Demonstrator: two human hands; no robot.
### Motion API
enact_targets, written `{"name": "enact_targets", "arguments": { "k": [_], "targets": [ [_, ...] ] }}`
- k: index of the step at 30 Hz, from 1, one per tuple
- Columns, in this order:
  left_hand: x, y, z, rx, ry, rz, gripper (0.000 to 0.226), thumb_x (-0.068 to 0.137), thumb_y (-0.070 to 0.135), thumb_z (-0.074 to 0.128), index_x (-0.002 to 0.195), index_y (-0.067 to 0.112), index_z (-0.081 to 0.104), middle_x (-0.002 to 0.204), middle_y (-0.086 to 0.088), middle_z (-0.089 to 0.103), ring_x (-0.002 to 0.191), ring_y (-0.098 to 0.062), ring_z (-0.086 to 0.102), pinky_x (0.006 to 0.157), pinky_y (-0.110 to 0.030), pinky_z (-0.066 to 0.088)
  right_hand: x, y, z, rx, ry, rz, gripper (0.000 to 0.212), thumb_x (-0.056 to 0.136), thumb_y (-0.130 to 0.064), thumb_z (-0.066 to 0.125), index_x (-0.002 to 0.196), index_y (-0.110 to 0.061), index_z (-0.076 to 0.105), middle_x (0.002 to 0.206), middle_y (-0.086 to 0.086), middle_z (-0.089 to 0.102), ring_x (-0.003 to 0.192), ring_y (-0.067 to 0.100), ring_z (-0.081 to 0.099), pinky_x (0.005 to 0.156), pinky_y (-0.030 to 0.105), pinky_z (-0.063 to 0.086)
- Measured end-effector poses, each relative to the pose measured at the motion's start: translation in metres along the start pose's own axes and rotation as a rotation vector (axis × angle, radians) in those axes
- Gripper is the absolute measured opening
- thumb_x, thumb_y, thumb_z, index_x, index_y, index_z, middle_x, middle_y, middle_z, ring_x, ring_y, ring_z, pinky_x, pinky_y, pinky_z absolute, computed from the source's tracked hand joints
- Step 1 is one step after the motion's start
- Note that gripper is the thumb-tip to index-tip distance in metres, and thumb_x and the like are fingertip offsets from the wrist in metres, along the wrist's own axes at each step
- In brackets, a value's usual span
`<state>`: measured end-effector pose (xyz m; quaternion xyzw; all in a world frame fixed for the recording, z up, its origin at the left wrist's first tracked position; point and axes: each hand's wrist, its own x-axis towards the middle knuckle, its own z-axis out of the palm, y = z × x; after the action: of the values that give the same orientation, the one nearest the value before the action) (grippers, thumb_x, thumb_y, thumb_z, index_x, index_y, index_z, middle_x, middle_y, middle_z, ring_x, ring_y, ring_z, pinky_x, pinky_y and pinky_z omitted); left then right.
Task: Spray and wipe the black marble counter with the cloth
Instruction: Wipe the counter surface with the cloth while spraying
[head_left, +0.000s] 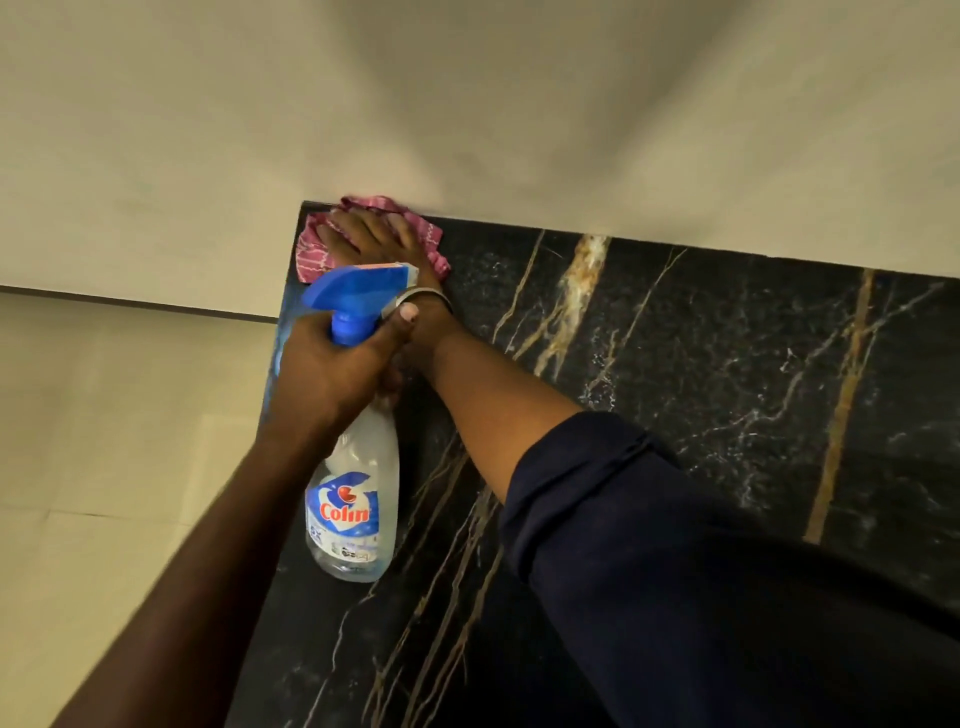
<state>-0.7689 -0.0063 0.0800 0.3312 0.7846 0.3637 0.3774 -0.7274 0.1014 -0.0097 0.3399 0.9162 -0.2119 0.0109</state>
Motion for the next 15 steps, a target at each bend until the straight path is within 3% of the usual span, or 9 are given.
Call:
{"name": "enact_targets", "arguments": {
  "k": [2, 3, 5, 8, 13, 15],
  "targets": [
    [-0.002, 0.004, 0.013, 0.006, -0.023, 0.001, 0.037, 0.086, 0.045, 0.065, 0.094, 0.009, 0.065, 0.065, -0.009, 0.066, 0.052, -0.014, 0.065, 0.06, -0.027, 0.053, -0.01, 0.025, -0.003, 0.073, 0.04, 0.113, 0.067, 0.103, -0.033, 0.039, 0.156, -0.004, 0.009, 0.163, 0.013, 0.015, 0.151, 0.029, 0.012, 0.12, 0.036, 0.011],
    [-0.004, 0.008, 0.023, 0.016, -0.051, -0.01, 0.037, 0.085, 0.046, 0.065, 0.092, 0.01, 0.065, 0.064, -0.009, 0.066, 0.052, -0.014, 0.064, 0.062, -0.03, 0.054, -0.021, 0.04, -0.007, -0.028, 0.049, 0.104, 0.069, 0.101, -0.034, 0.043, 0.157, -0.009, 0.011, 0.163, 0.009, 0.017, 0.151, 0.027, 0.013, 0.12, 0.038, 0.01],
    [-0.006, 0.015, 0.038, 0.012, -0.097, -0.033, 0.038, 0.084, 0.048, 0.066, 0.092, 0.011, 0.066, 0.064, -0.01, 0.067, 0.054, -0.02, 0.065, 0.067, -0.038, 0.057, -0.044, 0.074, -0.011, -0.148, 0.128, 0.107, 0.07, 0.092, -0.043, 0.045, 0.156, -0.021, 0.023, 0.162, 0.002, 0.024, 0.149, 0.023, 0.019, 0.121, 0.044, 0.009],
    [-0.012, 0.03, 0.071, -0.009, -0.138, -0.025, 0.04, 0.081, 0.048, 0.07, 0.088, 0.009, 0.069, 0.062, -0.014, 0.065, 0.055, -0.028, 0.063, 0.068, -0.047, 0.056, -0.093, 0.139, -0.018, -0.145, 0.166, 0.18, 0.062, 0.092, -0.043, 0.041, 0.151, -0.024, 0.037, 0.157, 0.001, 0.035, 0.144, 0.023, 0.031, 0.118, 0.044, 0.015],
    [-0.028, 0.055, 0.139, 0.007, -0.166, -0.017, 0.035, 0.086, 0.04, 0.068, 0.089, 0.005, 0.069, 0.053, -0.004, 0.064, 0.047, -0.016, 0.059, 0.061, -0.035, 0.051, -0.186, 0.238, -0.037, -0.159, 0.267, 0.294, 0.057, 0.094, -0.042, 0.04, 0.147, -0.024, 0.043, 0.152, 0.002, 0.043, 0.139, 0.026, 0.038, 0.115, 0.045, 0.021],
    [-0.034, 0.063, 0.16, -0.003, -0.17, -0.022, 0.04, 0.084, 0.042, 0.07, 0.09, 0.002, 0.068, 0.058, -0.009, 0.064, 0.049, -0.019, 0.059, 0.063, -0.037, 0.051, -0.22, 0.275, -0.044, -0.152, 0.293, 0.337, 0.056, 0.092, -0.041, 0.043, 0.145, -0.022, 0.047, 0.149, 0.004, 0.046, 0.136, 0.028, 0.042, 0.113, 0.045, 0.024]
  ]
}}
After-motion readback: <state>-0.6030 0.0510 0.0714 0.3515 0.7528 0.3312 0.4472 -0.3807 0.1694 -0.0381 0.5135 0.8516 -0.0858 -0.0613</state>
